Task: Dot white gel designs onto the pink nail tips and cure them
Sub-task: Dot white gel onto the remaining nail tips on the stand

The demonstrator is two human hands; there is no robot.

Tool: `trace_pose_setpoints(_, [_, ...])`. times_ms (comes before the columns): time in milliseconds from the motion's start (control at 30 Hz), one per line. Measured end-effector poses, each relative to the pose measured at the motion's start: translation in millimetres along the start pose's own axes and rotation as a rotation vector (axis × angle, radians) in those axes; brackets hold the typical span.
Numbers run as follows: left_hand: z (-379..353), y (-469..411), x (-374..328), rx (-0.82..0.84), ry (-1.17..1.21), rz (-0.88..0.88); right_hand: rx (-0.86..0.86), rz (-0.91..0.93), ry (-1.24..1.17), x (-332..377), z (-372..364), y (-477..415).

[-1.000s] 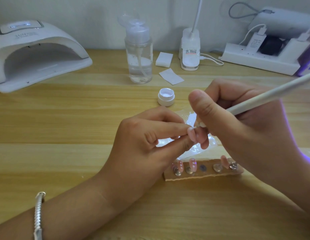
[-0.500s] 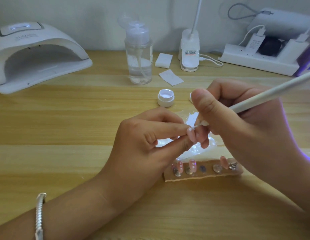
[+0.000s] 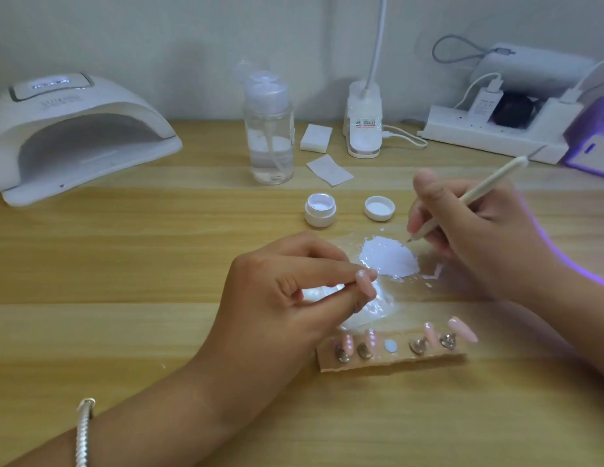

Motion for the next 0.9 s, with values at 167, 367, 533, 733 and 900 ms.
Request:
trace_pose_setpoints(167, [1.1,-0.6,3.1,-0.009,-0.037,0.015,0.095,0.038,0.104,-0.6,-11.7,2.0])
trace_pose_setpoints(367, [4.0,-0.5,3.7,-0.034,-0.069,0.014,0.092,0.051,0.146,-2.9,-10.6,0.1])
trace_pose_setpoints(533, [3.9,-1.5,4.5,-0.031,-0.061,0.033,0.065,0.055,0.157,-4.9,-8.3,2.7])
trace_pose_setpoints(733, [3.5,-2.1,4.1,-0.032,-0.063,0.019,0.077,0.046,0.141,-8.0,-9.5,5.1])
trace_pose_setpoints(900, [3.7,-2.6,5.2,-0.037,-0.060,0.011,0.037,0.079,0.130,1.4,-6.7,5.4])
Point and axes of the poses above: each hand's wrist, its own y-axis away from the middle knuckle, its own z-axis out of the back of the hand, x = y × z, the point moved 9 cm from there along -y, towards the middle knuckle, and after that the axes turned 12 degrees about z, right-handed, at the moved point
